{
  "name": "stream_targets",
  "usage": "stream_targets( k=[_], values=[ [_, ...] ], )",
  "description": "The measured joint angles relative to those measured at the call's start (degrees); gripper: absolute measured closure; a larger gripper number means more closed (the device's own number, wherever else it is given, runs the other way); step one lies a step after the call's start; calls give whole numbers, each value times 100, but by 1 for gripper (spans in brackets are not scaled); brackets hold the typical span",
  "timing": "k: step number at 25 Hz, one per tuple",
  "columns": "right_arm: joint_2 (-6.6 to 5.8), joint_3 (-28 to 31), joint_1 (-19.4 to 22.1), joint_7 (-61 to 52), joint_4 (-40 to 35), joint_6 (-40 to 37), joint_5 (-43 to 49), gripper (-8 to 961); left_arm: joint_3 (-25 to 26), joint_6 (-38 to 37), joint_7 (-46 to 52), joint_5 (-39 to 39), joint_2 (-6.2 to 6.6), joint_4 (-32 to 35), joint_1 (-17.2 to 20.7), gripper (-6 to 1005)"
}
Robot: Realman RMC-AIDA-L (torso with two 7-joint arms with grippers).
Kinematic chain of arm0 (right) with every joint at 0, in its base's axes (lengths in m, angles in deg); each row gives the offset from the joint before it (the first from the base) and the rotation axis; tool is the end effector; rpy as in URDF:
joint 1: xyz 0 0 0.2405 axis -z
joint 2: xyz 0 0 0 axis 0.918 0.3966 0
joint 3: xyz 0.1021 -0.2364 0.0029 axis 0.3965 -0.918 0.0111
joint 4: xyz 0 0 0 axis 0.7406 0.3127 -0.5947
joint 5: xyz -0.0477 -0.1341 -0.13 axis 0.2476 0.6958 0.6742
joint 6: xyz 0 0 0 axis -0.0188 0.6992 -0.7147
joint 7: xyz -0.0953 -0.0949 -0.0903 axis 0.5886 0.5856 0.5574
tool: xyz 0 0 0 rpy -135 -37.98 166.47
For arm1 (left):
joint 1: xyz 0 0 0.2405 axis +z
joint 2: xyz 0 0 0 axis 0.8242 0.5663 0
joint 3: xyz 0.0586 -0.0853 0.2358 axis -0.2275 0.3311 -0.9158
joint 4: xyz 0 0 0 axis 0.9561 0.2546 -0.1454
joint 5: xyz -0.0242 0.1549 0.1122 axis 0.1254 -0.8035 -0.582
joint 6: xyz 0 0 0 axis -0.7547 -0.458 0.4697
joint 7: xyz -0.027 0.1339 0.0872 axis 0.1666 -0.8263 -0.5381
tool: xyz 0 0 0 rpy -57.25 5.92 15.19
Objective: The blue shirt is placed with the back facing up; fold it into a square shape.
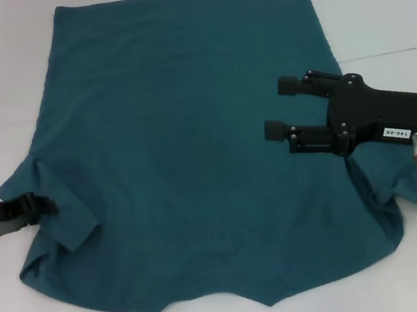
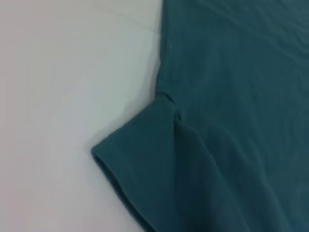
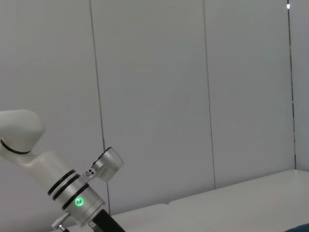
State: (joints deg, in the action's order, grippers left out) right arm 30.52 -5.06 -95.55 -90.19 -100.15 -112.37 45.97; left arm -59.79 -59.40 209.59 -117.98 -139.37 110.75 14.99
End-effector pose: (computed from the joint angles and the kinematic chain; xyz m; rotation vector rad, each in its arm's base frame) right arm 0.2084 0.3391 0.0169 -2.5314 0.3417 0.9882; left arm -0.3100 0.4077 0.0074 -1.8417 -1.7176 -0.2610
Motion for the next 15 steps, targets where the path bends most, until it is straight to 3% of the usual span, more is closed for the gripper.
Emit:
stream_targets(
  k=[5,10,15],
  values=[
    [7,-2,-5,0,0,-5,-1,71,-37,92,-78,-14,-62,-55,-55,655],
    [9,-2,12,0,0,-2,-8,71,-38,103,-88,3,-68,-31,-63,889],
    [9,-1,18,0,0,0,-15,72,-37,163,-157,19,-80,-27,-57,931]
  ],
)
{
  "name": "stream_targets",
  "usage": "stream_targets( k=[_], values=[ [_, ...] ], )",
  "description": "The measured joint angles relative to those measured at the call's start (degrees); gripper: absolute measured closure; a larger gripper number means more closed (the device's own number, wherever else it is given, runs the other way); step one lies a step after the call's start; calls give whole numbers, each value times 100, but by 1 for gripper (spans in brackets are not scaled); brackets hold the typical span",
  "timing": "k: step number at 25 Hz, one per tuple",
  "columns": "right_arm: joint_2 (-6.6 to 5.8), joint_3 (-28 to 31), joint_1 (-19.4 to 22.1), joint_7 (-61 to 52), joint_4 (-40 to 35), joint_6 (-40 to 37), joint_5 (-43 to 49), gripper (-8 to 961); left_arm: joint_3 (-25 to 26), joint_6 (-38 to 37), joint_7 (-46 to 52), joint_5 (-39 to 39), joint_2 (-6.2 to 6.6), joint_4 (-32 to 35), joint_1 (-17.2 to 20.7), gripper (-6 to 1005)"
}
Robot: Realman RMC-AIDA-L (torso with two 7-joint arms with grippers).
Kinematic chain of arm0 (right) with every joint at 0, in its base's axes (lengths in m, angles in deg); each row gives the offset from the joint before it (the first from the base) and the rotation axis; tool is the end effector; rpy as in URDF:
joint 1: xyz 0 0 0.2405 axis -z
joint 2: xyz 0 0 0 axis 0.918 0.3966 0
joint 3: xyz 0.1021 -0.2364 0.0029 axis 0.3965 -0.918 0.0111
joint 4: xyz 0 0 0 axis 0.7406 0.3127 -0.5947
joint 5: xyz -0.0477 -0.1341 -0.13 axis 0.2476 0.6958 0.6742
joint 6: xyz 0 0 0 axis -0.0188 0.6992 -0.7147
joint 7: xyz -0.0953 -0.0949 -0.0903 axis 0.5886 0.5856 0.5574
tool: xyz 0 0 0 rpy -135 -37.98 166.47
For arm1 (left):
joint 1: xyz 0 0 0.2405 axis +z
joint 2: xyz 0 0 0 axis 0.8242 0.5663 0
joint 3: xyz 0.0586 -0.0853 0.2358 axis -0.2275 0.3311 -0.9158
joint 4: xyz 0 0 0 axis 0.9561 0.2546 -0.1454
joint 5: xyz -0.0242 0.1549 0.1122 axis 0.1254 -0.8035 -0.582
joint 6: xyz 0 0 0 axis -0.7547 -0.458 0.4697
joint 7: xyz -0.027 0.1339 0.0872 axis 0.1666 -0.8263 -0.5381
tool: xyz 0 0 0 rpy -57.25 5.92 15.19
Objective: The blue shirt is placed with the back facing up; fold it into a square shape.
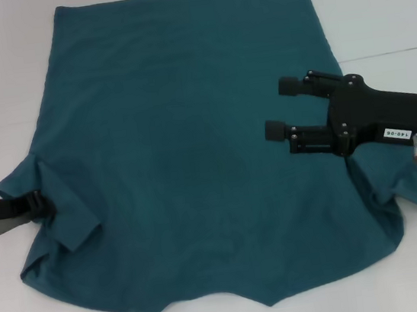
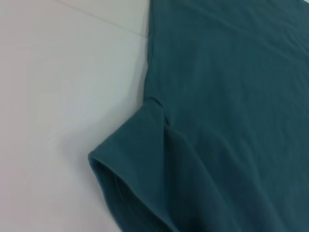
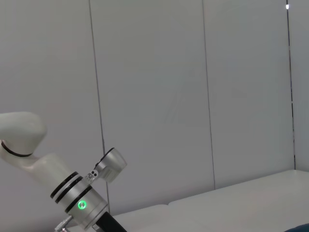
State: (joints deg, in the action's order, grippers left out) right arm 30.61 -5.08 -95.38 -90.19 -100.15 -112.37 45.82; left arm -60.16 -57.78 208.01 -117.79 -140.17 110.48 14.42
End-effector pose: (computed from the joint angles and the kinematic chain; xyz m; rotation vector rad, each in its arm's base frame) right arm 0.2089 0.3385 0.0167 -2.5286 0.3456 0.9916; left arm -0.3051 0.4111 0.0014 -1.8645 -1.6779 -0.2593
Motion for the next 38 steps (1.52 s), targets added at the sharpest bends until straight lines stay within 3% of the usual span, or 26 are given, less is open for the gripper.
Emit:
stream_targets(
  k=[11,18,19,23,33,38],
  values=[
    [0,9,18,6,18,4,-63,71,-14,-68,-262,196,-145,142,-138,942],
    [-5,9,27,11,61,-20,-68,71,-45,-94,-475,378,-279,146,-413,929],
    [-4,9,27,13,62,-20,-70,71,-148,-65,-507,345,-350,187,-461,927],
    [2,8,30,17,66,-33,-82,72,-372,-26,-364,197,-394,429,-386,920],
    [-6,10,87,95,66,-42,-153,72,-406,-449,695,40,-59,895,284,902],
    [-8,26,89,82,70,-41,-234,71,-412,-486,782,16,-32,1039,438,734]
  ],
)
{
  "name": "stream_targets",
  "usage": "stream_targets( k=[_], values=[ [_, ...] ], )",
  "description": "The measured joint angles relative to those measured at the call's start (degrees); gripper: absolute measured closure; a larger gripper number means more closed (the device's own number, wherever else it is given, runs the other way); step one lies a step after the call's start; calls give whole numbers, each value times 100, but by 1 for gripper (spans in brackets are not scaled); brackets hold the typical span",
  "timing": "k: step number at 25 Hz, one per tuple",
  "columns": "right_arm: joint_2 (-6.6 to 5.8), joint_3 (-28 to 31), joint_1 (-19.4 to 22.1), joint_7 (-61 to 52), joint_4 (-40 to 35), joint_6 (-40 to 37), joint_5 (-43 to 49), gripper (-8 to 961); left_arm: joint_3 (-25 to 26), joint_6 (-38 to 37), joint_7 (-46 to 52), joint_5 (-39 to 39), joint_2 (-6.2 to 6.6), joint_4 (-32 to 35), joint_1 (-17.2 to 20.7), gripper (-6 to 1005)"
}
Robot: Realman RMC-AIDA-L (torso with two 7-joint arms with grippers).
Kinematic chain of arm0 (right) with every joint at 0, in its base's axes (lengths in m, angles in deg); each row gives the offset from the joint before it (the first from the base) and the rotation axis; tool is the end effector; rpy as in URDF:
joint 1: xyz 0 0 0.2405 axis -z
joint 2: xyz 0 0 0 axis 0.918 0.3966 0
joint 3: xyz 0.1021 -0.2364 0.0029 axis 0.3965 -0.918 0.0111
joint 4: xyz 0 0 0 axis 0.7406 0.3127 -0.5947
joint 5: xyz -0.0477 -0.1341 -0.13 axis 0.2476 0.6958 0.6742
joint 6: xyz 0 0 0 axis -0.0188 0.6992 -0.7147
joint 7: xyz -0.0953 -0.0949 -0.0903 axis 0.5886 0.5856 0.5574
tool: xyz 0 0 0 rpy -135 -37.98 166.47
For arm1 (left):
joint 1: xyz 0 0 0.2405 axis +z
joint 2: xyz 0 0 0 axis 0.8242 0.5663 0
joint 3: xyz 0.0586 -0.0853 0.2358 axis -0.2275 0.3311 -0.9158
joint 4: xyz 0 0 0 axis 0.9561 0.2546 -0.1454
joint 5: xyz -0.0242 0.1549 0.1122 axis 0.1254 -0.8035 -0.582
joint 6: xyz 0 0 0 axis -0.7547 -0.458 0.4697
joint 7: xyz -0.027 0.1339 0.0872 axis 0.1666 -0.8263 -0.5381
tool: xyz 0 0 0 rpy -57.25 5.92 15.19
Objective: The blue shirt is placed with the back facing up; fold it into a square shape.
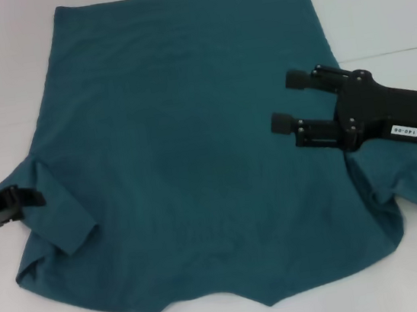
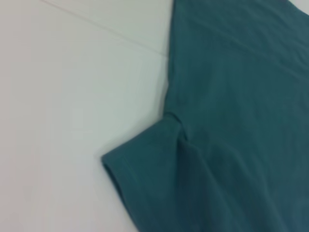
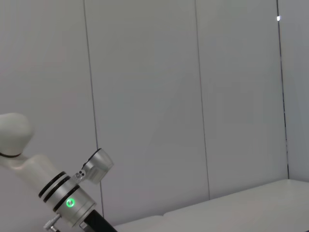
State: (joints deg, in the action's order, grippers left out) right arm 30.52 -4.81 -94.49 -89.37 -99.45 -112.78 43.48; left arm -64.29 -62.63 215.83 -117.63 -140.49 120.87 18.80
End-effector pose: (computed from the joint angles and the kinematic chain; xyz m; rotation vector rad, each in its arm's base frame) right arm 0.2115 0.3361 0.0210 -2.4884 0.3509 1.0330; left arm -0.3061 0.4037 0.0250 -1.8024 -1.7060 -0.2761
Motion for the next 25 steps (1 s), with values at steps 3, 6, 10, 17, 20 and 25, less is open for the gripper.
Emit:
stream_targets(
  k=[3,6,10,17,20,25],
  values=[
    [-1,0,5,-22,1,0,-40,71,-15,22,4,-126,1,7,18,603],
    [-1,0,11,-24,2,0,-47,72,2,34,7,-228,-16,-23,3,457],
    [-1,-12,17,4,62,0,-49,72,-13,91,9,-260,-35,-33,-5,358],
    [-1,-3,25,11,66,-3,-50,72,-21,214,11,-285,-51,-176,-35,337],
    [-6,-1,26,16,66,-5,-50,72,-26,264,9,-285,-58,-243,-53,339],
    [-8,0,26,27,66,-8,-50,71,-27,330,0,-285,-58,-308,-78,366]
  ],
)
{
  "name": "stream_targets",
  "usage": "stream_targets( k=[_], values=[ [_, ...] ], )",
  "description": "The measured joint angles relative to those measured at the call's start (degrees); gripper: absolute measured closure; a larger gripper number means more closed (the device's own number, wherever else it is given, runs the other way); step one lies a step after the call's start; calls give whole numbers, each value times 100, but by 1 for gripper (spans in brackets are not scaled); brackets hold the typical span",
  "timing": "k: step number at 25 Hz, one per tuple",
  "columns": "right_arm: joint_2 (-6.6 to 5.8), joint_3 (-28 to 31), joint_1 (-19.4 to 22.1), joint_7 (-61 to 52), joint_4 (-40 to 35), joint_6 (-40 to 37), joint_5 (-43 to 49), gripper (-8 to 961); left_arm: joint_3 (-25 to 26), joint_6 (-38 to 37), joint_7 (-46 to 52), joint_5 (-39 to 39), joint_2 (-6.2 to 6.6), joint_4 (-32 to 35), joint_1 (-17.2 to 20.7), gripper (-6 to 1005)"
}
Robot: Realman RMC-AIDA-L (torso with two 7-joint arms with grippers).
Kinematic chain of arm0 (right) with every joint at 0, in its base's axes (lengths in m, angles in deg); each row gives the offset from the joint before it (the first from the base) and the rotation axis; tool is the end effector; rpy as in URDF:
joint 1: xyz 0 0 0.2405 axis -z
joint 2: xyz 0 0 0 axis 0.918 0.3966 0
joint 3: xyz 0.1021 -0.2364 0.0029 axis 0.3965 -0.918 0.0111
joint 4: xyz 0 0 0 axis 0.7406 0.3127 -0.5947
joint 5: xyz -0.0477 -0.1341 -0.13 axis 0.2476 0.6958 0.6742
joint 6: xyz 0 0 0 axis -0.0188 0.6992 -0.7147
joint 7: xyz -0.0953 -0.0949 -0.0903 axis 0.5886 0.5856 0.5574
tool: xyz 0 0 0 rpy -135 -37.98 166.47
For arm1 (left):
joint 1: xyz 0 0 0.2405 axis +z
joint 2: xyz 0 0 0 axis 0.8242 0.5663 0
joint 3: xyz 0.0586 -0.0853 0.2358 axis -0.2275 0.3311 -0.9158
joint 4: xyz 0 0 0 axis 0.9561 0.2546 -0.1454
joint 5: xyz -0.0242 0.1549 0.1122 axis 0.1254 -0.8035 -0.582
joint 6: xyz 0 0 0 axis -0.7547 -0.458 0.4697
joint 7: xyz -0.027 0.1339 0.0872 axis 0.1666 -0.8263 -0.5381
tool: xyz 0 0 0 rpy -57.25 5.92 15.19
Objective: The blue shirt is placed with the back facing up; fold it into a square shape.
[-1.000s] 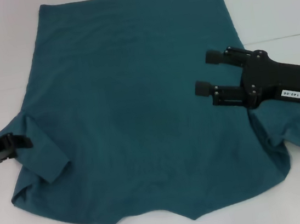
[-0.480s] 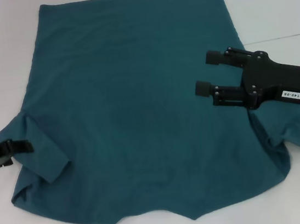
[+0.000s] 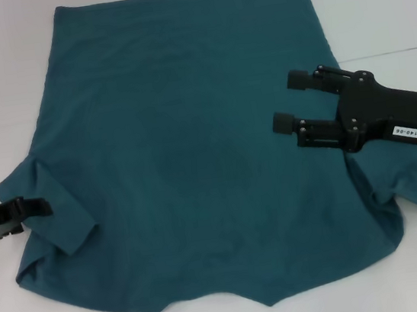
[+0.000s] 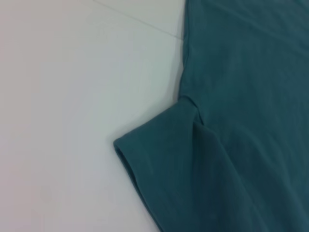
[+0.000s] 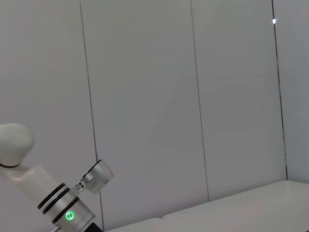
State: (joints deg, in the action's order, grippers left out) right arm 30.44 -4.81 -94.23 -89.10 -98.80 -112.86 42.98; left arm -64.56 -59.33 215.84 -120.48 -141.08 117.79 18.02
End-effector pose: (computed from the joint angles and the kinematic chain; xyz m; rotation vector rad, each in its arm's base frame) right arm 0.2133 0.3348 0.0208 -2.4807 0.3613 1.0430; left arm -0.3140 0.4022 0.0130 -1.7879 -1.7007 -0.2154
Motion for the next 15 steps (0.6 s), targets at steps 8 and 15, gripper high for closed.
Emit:
stream_targets(
  k=[8,15],
  values=[
    [-1,0,0,3,-4,-1,1,71,-6,84,-51,1,35,-290,-149,434],
    [-1,0,5,5,-2,0,1,71,-12,90,-398,15,-8,-326,-239,493]
  ],
)
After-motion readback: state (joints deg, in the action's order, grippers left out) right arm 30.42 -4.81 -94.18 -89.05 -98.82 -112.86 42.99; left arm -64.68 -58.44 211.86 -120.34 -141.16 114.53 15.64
